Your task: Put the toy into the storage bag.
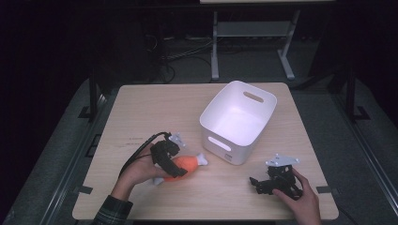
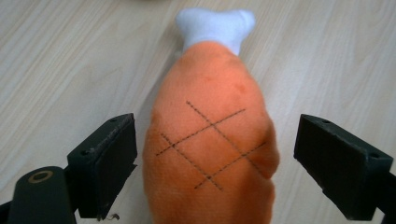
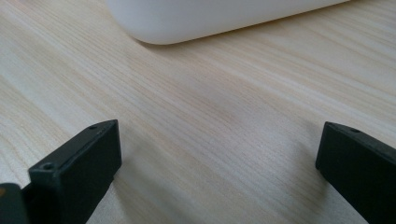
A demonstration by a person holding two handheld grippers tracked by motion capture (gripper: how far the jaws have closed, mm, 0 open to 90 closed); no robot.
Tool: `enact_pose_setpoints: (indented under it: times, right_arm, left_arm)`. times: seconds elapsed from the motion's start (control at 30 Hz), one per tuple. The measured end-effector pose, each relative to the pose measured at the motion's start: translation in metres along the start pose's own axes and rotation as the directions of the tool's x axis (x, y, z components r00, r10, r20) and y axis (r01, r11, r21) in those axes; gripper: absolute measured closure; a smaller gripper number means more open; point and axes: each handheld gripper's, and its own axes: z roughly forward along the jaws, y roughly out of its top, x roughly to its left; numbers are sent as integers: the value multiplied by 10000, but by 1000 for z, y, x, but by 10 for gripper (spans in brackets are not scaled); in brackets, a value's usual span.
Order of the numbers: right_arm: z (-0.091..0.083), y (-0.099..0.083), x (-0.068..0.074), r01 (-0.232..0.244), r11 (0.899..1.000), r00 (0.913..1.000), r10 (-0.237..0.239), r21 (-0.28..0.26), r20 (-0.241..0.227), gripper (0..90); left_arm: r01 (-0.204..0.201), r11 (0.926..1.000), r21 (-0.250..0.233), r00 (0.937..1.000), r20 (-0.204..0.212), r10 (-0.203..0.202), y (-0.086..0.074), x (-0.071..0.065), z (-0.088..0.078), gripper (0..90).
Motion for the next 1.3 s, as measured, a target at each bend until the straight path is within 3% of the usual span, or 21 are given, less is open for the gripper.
enact_pose_setpoints:
  times: [0.47,0.53,0.83,1.3]
  right_arm:
    - [0,0,0,-2,10000,10000,2,-1,16,0]
    - [0,0,0,-3,10000,10000,3,-1,17,0]
    - [0,0,0,-7,10000,10000,7,0,15,0]
    - [0,0,0,-4,10000,10000,4,0,15,0]
  left_arm:
    - [-123,9994,336,9997,211,116,0,-1,15,125]
    - [-238,9978,619,9996,178,227,-1,0,20,126]
    - [-245,9957,896,9988,446,206,-2,0,32,126]
    - [-121,9951,976,9986,523,70,-2,1,29,194]
